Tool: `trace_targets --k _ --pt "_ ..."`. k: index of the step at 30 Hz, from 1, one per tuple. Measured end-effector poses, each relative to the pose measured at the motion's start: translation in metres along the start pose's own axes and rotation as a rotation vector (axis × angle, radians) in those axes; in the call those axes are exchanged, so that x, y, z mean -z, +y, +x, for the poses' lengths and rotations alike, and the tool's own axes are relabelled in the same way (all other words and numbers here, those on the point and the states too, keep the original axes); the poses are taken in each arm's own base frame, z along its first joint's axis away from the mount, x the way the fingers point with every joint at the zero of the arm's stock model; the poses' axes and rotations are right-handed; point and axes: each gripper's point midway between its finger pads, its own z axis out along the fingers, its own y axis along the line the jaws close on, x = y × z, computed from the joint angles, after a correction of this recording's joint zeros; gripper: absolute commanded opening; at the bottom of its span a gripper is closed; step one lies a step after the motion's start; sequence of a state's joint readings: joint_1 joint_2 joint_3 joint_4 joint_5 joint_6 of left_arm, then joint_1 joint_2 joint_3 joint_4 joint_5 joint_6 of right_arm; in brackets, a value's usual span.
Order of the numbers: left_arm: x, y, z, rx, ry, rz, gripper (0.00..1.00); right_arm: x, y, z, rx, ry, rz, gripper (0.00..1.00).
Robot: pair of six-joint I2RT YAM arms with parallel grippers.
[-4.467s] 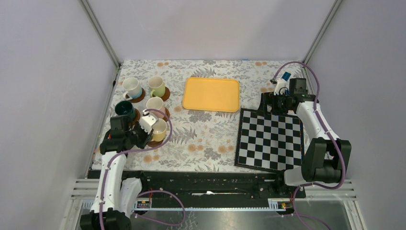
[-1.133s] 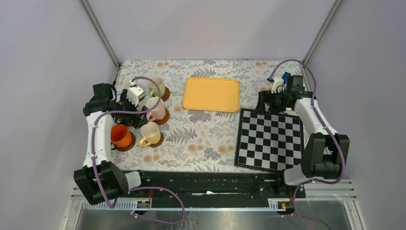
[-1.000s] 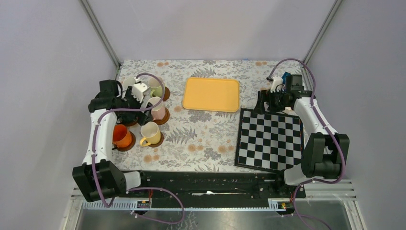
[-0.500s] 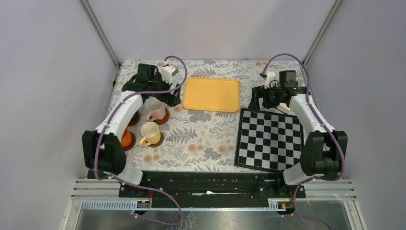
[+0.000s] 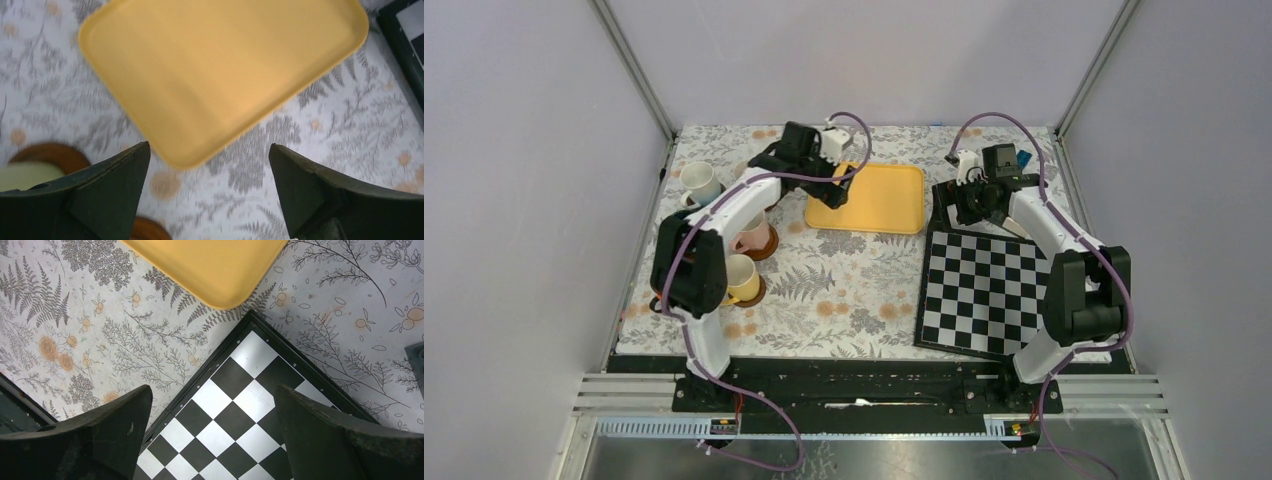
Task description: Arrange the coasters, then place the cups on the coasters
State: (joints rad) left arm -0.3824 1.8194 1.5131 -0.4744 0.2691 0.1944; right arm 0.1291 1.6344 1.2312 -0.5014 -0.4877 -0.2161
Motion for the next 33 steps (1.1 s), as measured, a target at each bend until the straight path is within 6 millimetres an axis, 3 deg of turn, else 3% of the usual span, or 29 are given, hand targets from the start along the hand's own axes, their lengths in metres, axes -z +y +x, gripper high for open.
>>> trace_targets --k 5,10,16,26,29,33 --pt "-0.057 -0.017 -0.019 -0.121 0.01 0.047 0.82 -0.001 -0.004 0.0 -0.003 0.002 0.018 0.98" --pt "-0.092 -0.034 0.01 -0.189 0.099 0.132 0.76 0.0 -0.01 -0.001 0.006 -0.003 0.056 0.98" --pt "-0.096 -0.052 0.024 -0.22 0.134 0.203 0.61 0.004 -0.014 -0.003 0.015 -0.009 0.083 0.98" --pt "-0.105 -0.066 0.053 -0.262 0.199 0.242 0.51 0.011 -0.028 -0.001 -0.015 -0.019 0.105 0.98" --pt "-0.107 -0.069 0.062 -0.272 0.223 0.248 0.41 0.016 -0.033 -0.002 -0.022 -0.033 0.118 0.98" --pt "-0.107 -0.068 0.071 -0.287 0.251 0.228 0.2 0.022 -0.038 -0.001 -0.029 -0.043 0.129 0.98"
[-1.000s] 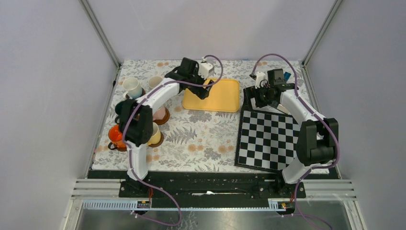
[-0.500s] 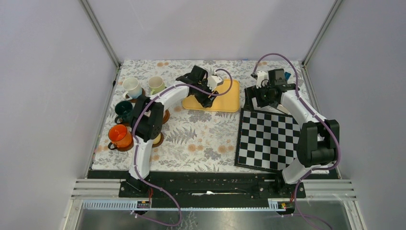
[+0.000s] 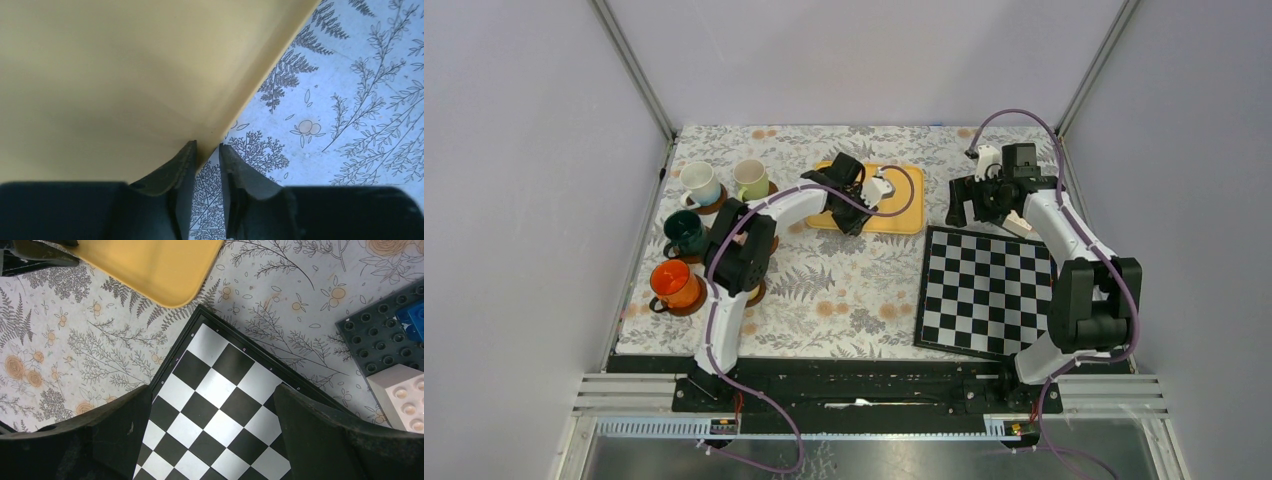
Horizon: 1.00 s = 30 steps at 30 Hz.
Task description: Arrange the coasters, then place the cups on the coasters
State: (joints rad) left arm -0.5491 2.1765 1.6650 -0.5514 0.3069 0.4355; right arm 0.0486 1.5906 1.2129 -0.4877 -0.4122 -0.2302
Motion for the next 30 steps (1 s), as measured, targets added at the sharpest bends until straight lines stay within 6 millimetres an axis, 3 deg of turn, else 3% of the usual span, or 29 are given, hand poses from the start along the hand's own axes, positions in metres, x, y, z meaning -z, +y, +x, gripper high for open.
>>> trace_targets --k 6,12,18,25,30 --pt "-0.002 -0.002 0.002 0.031 0.018 -0.026 0.0 0.005 -0.001 -0.003 0.002 -0.014 0.006 0.98" --pt "-0.006 -0.017 -0.003 0.152 0.022 -0.042 0.0 0.011 0.0 -0.006 0.008 -0.033 0.011 0.98" --pt "-0.011 -0.046 -0.014 0.315 0.017 -0.014 0.0 0.011 0.0 -0.005 0.006 -0.031 0.012 0.98" --pt "-0.014 -0.078 -0.05 0.587 -0.048 -0.001 0.0 0.017 -0.006 -0.006 0.006 -0.044 0.026 0.98" --pt "-0.021 -0.088 -0.058 0.777 -0.075 -0.013 0.0 0.027 -0.021 -0.007 -0.015 -0.065 0.057 0.98"
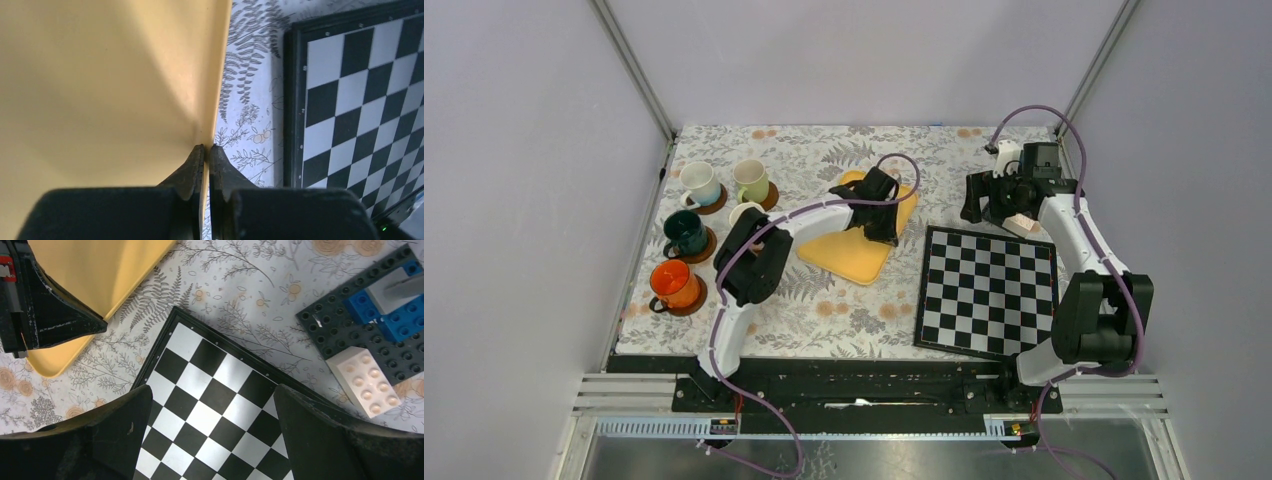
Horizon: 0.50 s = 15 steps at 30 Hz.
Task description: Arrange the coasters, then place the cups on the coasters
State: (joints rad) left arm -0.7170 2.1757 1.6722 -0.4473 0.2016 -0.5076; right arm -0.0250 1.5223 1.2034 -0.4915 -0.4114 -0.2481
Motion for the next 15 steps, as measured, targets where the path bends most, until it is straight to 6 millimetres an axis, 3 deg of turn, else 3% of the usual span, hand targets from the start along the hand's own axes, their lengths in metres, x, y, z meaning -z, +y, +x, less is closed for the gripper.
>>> trace_targets --k 4,15 --pt "-0.008 0.008 0.017 0.144 0.003 -0.059 0.0 0.005 -0.006 -0.002 -0.005 -0.013 0.014 0.98" --pt "-0.003 0.009 0.025 0.289 -0.066 -0.137 0.0 0.006 -0.005 -0.001 0.001 -0.011 0.013 0.98"
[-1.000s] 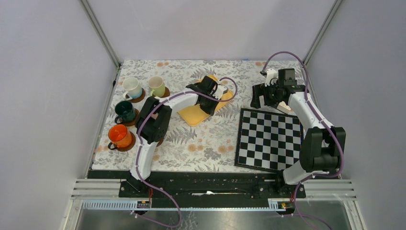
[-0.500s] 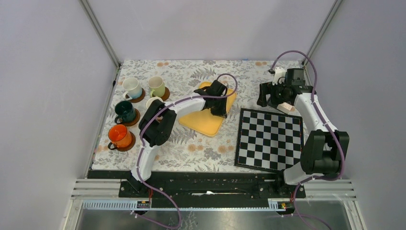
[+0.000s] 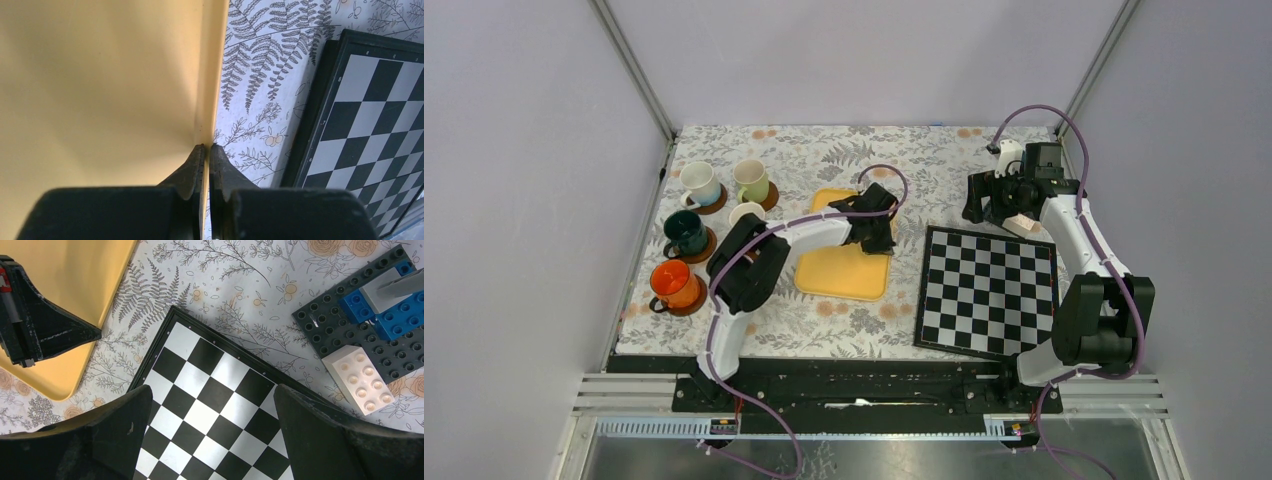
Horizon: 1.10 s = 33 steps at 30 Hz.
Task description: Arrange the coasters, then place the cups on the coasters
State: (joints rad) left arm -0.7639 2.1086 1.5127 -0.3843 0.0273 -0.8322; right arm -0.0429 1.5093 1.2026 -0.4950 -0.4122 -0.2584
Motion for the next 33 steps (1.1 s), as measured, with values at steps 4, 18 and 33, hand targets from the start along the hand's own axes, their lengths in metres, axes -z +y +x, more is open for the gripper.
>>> trace_targets --k 4,18,33 --pt "0.008 0.012 0.005 0.02 -0.018 -0.026 0.01 0.0 0.0 0.001 0.006 0.002 0.0 0.98" --pt "0.014 0.035 -0.011 0.054 -0.059 -0.074 0.73 0.002 0.002 0.007 0.005 0.007 -0.002 0.98" --pt "0.102 -0.025 -0.086 -0.316 -0.277 0.027 0.99 0.01 0.014 0.003 0.003 0.005 -0.052 0.98"
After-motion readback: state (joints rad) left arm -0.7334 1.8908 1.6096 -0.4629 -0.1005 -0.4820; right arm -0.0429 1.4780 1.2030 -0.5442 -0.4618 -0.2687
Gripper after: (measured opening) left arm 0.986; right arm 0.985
